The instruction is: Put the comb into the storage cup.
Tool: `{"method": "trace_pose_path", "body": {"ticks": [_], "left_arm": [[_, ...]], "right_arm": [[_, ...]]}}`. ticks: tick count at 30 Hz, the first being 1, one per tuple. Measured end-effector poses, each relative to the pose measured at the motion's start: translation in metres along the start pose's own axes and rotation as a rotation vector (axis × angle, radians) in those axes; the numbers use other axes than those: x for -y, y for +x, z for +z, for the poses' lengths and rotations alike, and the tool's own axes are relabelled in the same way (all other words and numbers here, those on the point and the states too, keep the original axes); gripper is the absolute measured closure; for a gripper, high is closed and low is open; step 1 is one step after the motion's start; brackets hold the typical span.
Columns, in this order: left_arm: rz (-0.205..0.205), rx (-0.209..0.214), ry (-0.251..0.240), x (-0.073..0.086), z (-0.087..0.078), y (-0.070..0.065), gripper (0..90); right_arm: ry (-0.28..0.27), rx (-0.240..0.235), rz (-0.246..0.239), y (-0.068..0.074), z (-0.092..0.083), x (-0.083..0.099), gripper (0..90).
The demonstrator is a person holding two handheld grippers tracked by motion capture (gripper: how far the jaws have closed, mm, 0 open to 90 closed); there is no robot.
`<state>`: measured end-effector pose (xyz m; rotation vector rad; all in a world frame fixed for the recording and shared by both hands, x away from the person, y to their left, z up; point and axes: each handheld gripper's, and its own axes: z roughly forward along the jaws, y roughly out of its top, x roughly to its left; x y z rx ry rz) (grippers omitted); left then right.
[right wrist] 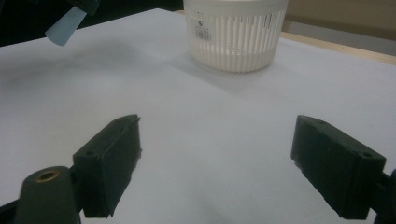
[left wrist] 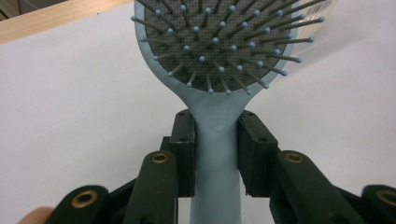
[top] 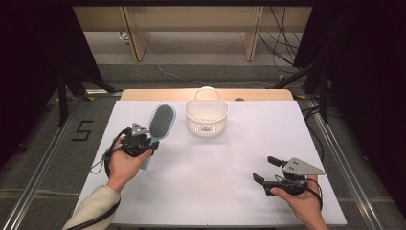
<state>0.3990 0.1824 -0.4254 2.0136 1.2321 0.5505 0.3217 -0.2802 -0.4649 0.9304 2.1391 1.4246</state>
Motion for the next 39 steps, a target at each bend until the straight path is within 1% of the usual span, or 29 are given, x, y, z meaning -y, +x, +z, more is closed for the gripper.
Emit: {"method": "trace_pose_path", "body": {"ticks": [10, 18, 26, 33, 39], "left_arm": [[0.005, -0.003, -0.021, -0.0005, -0.0012, -0.0003, 70.0], [-0.002, -0.003, -0.044, -0.0015, -0.0035, -0.0002, 70.0], [0.004, -0.009, -0.06, -0.0019, -0.0044, -0.0005, 70.0], [0.006, -0.005, -0.063, -0.0024, -0.0046, -0.0012, 70.0], [0.011, -0.011, -0.084, -0.0034, -0.0064, -0.0021, 70.0]], "right_arm": [[-0.001, 0.0, -0.001, 0.0, 0.0, 0.0, 16.6], [-0.002, 0.001, 0.0, 0.0001, 0.0004, 0.0001, 16.5], [0.001, -0.001, -0.001, 0.0002, 0.0, 0.0, 16.4], [-0.003, -0.001, -0.002, 0.0003, 0.0006, 0.0002, 16.4], [-0.002, -0.002, -0.002, 0.0003, 0.0004, 0.0001, 16.4]]}}
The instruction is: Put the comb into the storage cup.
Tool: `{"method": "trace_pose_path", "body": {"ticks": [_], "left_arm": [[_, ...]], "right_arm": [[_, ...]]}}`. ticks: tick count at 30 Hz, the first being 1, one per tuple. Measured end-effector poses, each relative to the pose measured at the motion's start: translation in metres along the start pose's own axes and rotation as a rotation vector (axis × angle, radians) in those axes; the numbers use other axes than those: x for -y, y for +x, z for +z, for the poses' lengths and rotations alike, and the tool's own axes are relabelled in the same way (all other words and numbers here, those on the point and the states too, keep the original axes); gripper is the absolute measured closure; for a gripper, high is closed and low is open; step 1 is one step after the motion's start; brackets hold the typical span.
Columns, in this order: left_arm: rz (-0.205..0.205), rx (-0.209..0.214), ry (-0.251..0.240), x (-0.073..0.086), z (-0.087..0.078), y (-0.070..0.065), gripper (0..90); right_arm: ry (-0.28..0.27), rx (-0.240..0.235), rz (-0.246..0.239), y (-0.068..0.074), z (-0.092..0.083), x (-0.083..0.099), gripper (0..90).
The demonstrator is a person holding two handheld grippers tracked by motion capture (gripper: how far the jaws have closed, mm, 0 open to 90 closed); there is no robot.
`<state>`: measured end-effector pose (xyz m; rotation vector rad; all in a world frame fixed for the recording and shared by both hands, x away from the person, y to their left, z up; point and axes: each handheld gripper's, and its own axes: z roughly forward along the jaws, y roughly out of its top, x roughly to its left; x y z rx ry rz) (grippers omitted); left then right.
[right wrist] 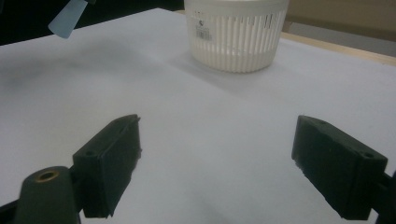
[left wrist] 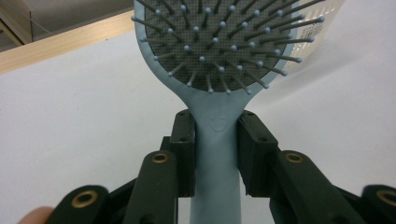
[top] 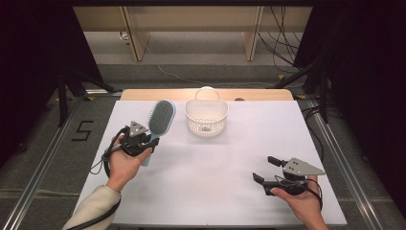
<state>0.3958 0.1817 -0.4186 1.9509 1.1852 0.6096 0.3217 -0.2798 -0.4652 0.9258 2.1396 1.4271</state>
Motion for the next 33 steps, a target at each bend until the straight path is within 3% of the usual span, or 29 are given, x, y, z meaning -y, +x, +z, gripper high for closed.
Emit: {"method": "trace_pose_path", "body": {"ticks": [12, 33], "left_arm": [[-0.001, -0.011, -0.027, -0.0007, -0.0015, -0.0002, 70.0], [-0.005, 0.013, -0.061, -0.0036, -0.0047, -0.001, 70.0]], "right_arm": [[0.0, -0.001, 0.0, 0.0001, 0.0002, 0.0, 16.4], [0.002, -0.002, -0.001, 0.0, 0.0001, 0.0, 16.3]]}}
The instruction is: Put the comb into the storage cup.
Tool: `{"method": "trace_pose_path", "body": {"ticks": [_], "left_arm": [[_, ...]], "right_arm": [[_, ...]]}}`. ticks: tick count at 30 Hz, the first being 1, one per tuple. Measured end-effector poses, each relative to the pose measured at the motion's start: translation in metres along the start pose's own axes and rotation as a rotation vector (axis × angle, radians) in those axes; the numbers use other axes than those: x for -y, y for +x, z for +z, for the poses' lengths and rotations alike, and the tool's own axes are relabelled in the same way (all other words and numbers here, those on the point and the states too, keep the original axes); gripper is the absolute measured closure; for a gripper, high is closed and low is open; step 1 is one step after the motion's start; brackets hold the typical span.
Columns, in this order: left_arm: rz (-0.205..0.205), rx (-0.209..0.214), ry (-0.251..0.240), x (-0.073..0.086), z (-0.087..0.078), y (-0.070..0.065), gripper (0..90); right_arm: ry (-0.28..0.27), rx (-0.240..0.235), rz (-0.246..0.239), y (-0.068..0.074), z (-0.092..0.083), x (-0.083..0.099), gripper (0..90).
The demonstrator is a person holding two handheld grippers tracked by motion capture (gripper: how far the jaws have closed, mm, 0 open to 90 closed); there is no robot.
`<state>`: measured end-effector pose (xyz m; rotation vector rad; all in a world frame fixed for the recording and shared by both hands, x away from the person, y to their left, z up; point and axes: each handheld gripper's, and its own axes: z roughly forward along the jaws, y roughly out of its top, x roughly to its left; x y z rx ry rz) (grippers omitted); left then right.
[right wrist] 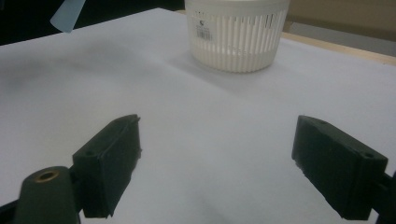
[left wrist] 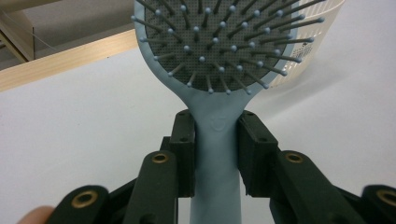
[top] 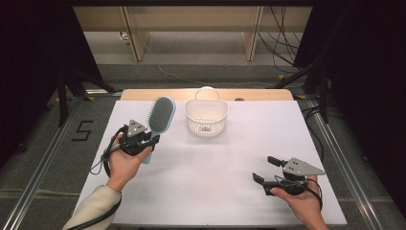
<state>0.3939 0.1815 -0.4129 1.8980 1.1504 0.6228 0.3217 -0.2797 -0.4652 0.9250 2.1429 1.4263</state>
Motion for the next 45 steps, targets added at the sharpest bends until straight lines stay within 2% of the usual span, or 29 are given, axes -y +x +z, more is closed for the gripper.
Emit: {"method": "trace_pose_path", "body": {"ticks": [15, 38, 45], "left_arm": [[0.0, -0.003, -0.032, -0.0042, -0.0033, -0.001, 70.0], [-0.002, 0.005, -0.045, -0.0093, -0.003, -0.0013, 70.0], [0.008, 0.004, -0.045, -0.0098, -0.0006, -0.0028, 70.0]], "right_arm": [[-0.002, 0.003, 0.003, -0.0001, 0.0004, 0.0002, 16.3], [-0.003, 0.003, 0.009, -0.0012, -0.0003, 0.0002, 16.3], [-0.005, 0.002, 0.006, -0.0009, 0.0, 0.0003, 16.3]]}}
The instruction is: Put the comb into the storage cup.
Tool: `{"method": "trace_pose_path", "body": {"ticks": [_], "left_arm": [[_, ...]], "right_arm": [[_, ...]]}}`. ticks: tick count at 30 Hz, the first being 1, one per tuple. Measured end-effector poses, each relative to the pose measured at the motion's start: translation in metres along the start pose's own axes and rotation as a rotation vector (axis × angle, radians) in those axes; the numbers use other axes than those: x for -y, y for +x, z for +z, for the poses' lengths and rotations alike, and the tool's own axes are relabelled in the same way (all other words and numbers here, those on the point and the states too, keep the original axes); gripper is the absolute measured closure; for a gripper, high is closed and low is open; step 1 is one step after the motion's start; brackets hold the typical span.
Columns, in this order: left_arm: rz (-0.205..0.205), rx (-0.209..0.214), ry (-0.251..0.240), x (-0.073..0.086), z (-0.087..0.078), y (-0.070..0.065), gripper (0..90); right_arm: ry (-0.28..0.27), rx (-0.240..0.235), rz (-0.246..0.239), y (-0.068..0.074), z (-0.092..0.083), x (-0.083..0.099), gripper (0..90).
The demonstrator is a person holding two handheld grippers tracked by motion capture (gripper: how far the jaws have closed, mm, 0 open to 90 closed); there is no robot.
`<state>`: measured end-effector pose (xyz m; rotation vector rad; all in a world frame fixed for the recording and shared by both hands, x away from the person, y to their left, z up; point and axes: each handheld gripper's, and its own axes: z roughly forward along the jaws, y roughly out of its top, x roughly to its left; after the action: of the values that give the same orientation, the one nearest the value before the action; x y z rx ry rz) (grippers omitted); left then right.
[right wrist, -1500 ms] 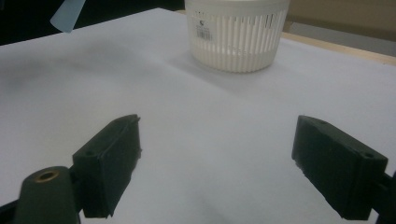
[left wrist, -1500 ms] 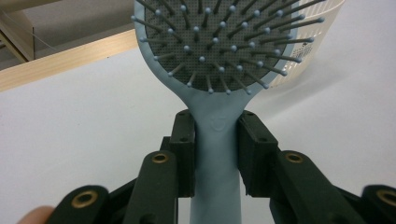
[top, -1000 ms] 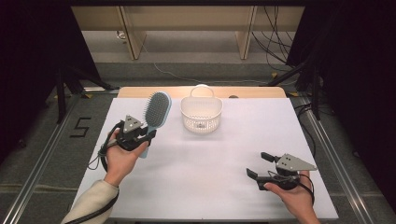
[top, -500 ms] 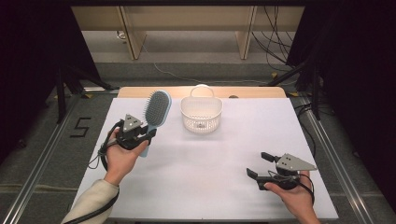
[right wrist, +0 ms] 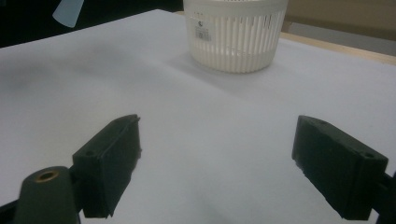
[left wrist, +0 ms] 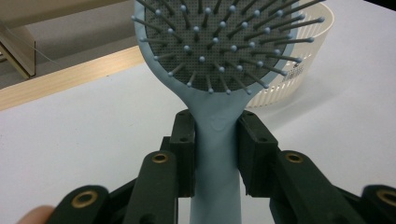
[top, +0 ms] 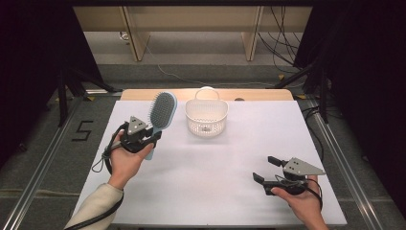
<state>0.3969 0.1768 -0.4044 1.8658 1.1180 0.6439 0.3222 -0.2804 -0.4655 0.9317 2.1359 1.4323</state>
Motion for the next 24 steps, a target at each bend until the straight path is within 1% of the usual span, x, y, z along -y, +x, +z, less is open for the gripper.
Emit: {"method": "trace_pose_path", "body": {"ticks": [9, 24], "left_arm": [[-0.012, -0.004, -0.02, -0.0005, 0.0013, 0.0015, 70.0], [0.003, -0.004, -0.058, -0.0044, 0.0018, 0.0002, 70.0]], "right_arm": [[0.001, 0.0, -0.001, 0.0, 0.0003, 0.0002, 16.2], [0.0, -0.002, 0.0, -0.0001, 0.0003, 0.0002, 16.2]]}}
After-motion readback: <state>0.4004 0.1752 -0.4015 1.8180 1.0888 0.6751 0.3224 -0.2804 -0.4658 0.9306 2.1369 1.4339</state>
